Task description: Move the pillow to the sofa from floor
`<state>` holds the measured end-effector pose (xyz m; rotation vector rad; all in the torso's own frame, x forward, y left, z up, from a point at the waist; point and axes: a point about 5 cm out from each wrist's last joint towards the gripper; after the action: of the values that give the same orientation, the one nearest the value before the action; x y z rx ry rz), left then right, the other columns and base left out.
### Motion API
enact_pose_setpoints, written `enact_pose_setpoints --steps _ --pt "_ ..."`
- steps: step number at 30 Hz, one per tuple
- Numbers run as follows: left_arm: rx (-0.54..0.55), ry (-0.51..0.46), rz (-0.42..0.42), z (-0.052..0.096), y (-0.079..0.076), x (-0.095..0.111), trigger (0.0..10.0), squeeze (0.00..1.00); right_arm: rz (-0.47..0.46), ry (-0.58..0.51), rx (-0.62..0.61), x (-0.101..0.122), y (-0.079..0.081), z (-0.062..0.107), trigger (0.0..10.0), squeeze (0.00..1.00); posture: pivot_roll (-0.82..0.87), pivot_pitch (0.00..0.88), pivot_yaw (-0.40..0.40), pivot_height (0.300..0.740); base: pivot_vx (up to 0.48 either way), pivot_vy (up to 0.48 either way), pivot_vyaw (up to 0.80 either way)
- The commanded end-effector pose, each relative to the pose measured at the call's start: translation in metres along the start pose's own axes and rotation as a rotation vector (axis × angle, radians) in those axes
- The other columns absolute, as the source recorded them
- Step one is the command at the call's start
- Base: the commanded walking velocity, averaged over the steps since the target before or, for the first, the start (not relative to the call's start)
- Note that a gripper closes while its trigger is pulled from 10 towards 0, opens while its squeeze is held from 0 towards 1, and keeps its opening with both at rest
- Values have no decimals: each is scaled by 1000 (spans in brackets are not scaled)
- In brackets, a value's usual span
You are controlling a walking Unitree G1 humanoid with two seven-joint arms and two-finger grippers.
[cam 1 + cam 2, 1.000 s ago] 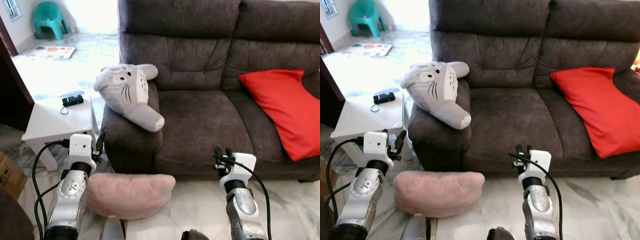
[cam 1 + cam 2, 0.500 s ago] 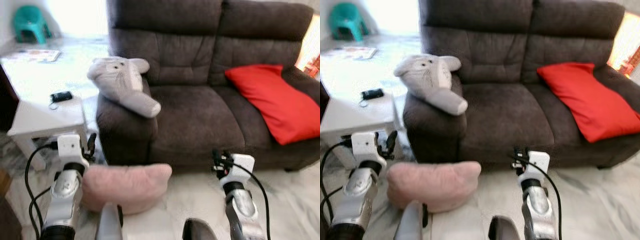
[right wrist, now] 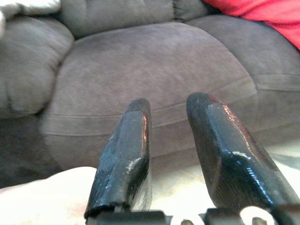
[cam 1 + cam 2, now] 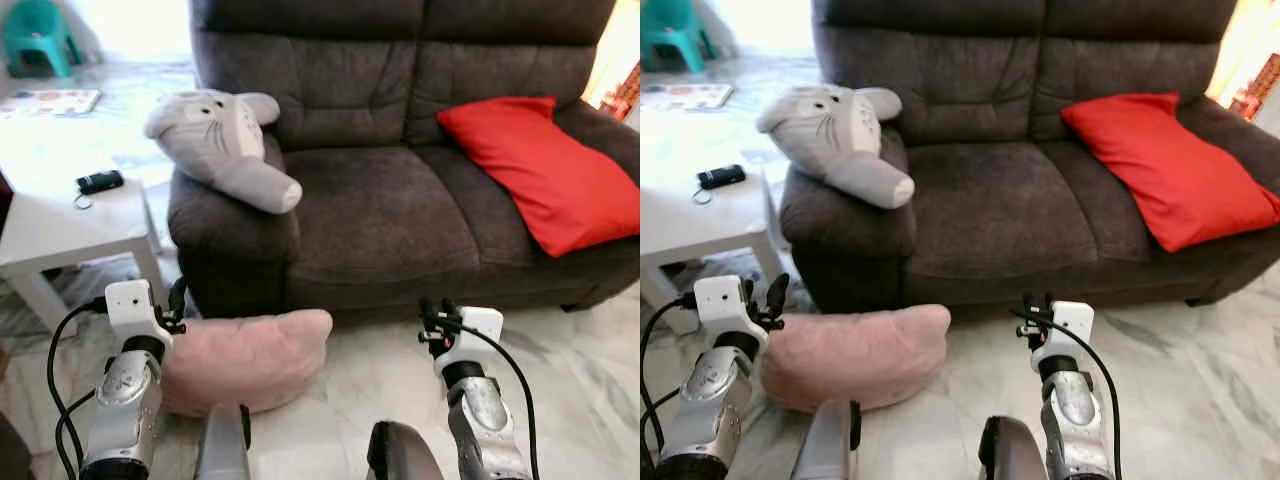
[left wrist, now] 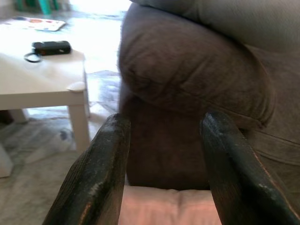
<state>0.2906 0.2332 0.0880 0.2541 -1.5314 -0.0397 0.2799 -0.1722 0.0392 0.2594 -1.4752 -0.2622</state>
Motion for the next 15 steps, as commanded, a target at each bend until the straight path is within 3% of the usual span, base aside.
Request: enact_pose_setpoints --steps 1,3,12,15 --pt "-5 9 12 -1 -1 0 10000 0 10 -14 9 5 0 -2 10000 0 127 47 -103 576 0 0 0" --pt "-3 8 13 -1 -1 0 10000 0 22 -13 20 5 1 -2 10000 0 129 47 -103 576 0 0 0" --pt "-4 0 9 -1 -1 1 10000 0 20 -11 35 4 5 -2 10000 0 131 49 -103 576 0 0 800" --pt "-4 3 7 -1 -1 1 10000 0 15 -6 33 3 4 -1 10000 0 130 50 -103 576 0 0 442"
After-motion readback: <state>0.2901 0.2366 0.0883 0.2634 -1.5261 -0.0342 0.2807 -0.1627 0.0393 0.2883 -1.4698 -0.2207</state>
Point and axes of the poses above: a point about 5 cm out from each wrist's last joint towards the gripper, its own z axis pointing back from the gripper into the wrist, its own x axis along the axis of the wrist's last joint, y = z × x, and after that the axes turned 13 degrees about -z, right-handed
